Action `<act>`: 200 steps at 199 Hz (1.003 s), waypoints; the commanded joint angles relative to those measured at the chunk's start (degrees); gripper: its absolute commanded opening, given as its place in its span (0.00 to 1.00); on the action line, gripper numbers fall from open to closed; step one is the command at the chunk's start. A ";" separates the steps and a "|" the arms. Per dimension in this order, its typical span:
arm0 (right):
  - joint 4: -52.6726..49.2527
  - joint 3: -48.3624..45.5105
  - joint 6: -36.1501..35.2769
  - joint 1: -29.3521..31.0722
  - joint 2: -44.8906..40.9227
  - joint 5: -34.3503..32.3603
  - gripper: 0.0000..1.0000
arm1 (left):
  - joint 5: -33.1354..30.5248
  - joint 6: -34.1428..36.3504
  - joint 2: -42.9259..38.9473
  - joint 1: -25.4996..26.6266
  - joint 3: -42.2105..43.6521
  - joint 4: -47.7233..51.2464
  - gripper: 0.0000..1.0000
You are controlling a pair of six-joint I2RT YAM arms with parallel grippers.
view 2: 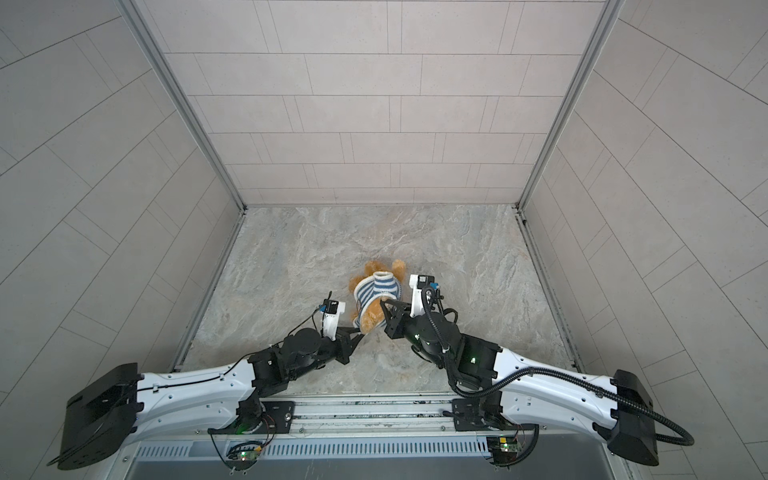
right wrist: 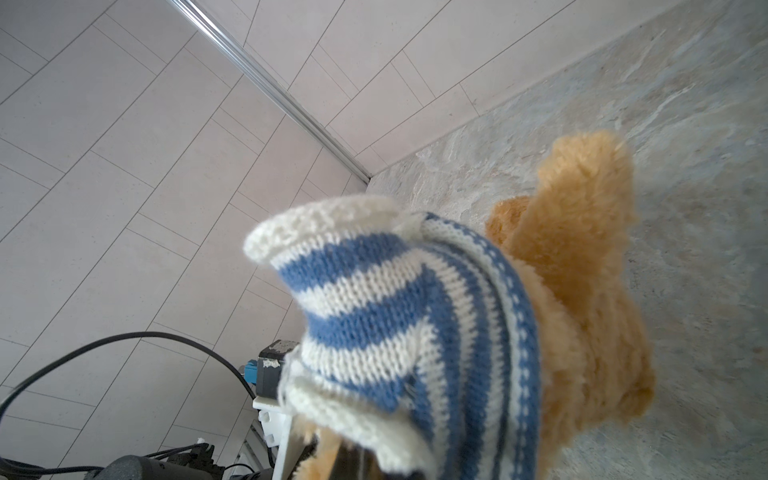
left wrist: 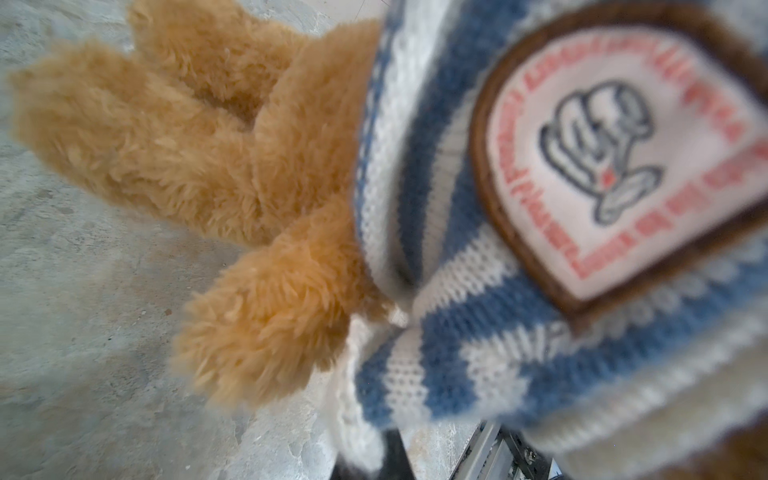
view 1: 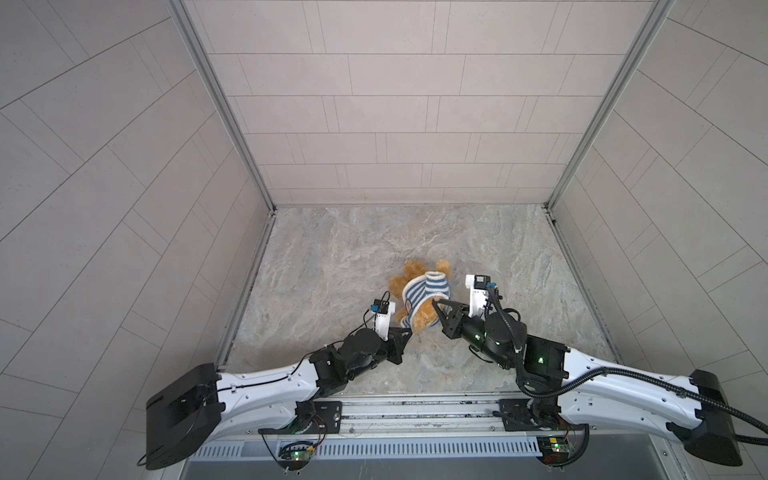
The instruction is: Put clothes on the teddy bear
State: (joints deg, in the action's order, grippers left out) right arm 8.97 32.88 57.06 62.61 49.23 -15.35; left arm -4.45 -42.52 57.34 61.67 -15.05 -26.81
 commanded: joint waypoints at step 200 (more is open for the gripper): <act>-34.72 22.87 -43.01 -9.38 8.90 26.87 0.00 | 18.77 19.22 -15.59 -11.58 -27.87 41.19 0.60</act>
State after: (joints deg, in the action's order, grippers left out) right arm -25.63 53.47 20.32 51.72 58.33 12.43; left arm 8.97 -26.33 38.72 51.90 -39.59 10.48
